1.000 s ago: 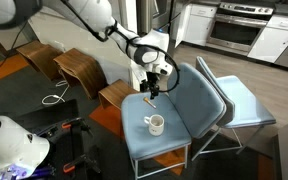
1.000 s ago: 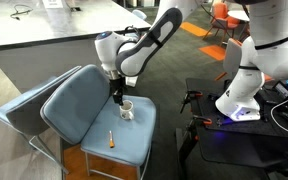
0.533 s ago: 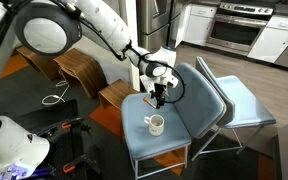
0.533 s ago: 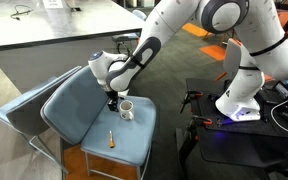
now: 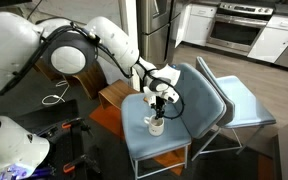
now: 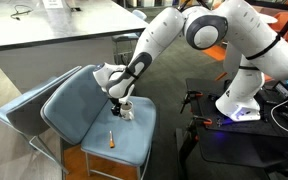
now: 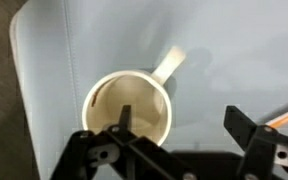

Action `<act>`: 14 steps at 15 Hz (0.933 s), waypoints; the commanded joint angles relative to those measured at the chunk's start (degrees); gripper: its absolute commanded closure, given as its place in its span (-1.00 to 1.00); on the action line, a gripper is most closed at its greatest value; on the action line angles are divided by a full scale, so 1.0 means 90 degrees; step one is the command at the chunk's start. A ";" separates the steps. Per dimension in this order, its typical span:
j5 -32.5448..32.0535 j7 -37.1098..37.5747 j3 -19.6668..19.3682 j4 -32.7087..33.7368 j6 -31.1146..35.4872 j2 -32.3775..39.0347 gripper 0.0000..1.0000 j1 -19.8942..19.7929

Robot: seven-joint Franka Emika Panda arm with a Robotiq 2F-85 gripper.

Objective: Move the cup slightly to the left of the chair

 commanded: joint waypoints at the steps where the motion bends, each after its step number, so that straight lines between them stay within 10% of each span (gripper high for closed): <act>1: 0.0239 0.0158 0.0042 0.0643 -0.0553 0.0365 -0.48 -0.0077; 11: 0.0379 0.0393 -0.0012 0.1187 -0.1059 0.0778 0.87 -0.0132; 14: 0.0383 0.0413 -0.0013 0.1247 -0.1021 0.0779 1.00 -0.0112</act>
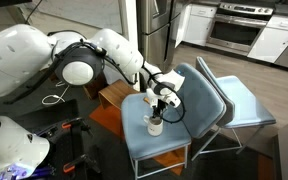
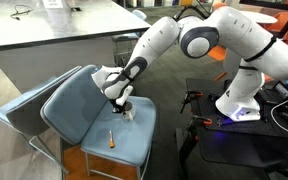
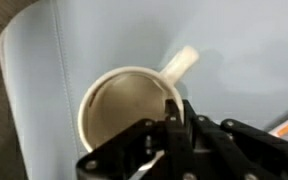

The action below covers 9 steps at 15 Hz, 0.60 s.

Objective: Move the cup slightly to the left of the chair

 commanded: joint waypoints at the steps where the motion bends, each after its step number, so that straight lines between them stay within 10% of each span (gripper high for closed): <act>1: 0.0090 0.0206 -0.0013 0.0239 -0.0201 0.0032 0.98 0.0048; 9: 0.0202 0.0136 0.0203 0.0976 -0.0120 0.0091 0.96 0.0108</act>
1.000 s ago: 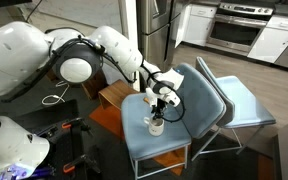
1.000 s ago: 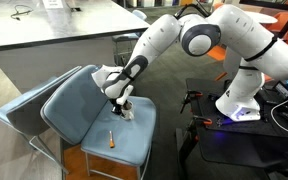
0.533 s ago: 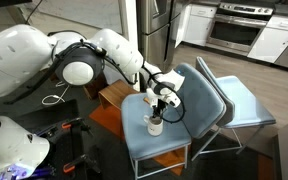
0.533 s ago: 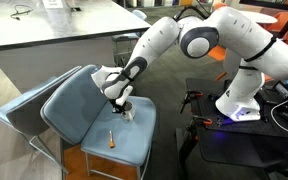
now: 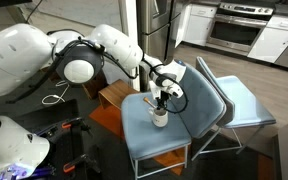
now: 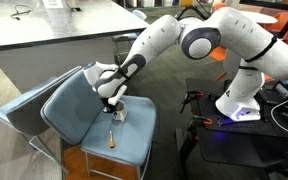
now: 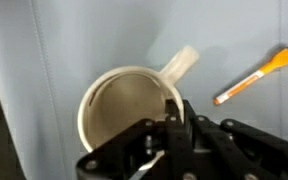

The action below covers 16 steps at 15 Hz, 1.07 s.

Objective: Move the cup slightly to the left of the chair

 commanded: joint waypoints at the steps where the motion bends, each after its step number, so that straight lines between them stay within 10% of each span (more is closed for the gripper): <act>1: 0.0221 0.0016 0.0165 0.0503 -0.0216 0.0131 0.96 -0.0065; 12: 0.0553 -0.0144 0.0470 0.2066 -0.0713 0.1149 0.96 -0.0264; 13: 0.0610 -0.0148 0.0502 0.2197 -0.0727 0.1241 0.32 -0.0304; 16: 0.0639 -0.0127 0.0545 0.2433 -0.0849 0.1305 0.03 -0.0335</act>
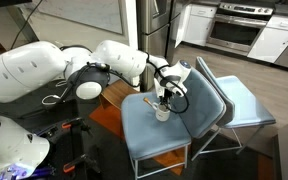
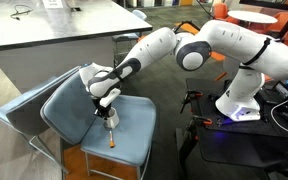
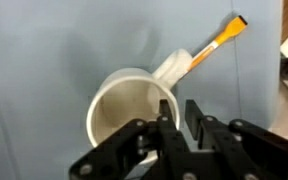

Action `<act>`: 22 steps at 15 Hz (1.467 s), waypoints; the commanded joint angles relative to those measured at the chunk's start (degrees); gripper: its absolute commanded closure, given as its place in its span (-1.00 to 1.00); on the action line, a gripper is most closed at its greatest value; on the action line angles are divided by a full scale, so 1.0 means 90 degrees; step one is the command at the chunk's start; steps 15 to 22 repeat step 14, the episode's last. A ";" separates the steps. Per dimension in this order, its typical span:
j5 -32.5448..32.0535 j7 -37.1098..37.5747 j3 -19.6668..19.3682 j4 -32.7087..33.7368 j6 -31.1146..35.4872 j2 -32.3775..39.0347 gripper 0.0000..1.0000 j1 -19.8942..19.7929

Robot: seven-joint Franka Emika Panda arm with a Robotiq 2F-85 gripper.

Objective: Move the cup slightly to the left of the chair

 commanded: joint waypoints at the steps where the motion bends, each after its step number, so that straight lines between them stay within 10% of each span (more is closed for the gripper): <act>1: 0.0064 -0.0044 0.0105 0.0402 -0.0519 0.0046 -0.11 -0.0067; 7: 0.0028 0.0076 0.0078 -0.0228 -0.0553 -0.0634 -0.98 0.0033; 14: -0.0014 0.0012 0.0041 -0.1687 -0.0331 -0.1739 -1.00 0.0041; 22: -0.0014 0.0012 0.0041 -0.1687 -0.0331 -0.1739 -1.00 0.0041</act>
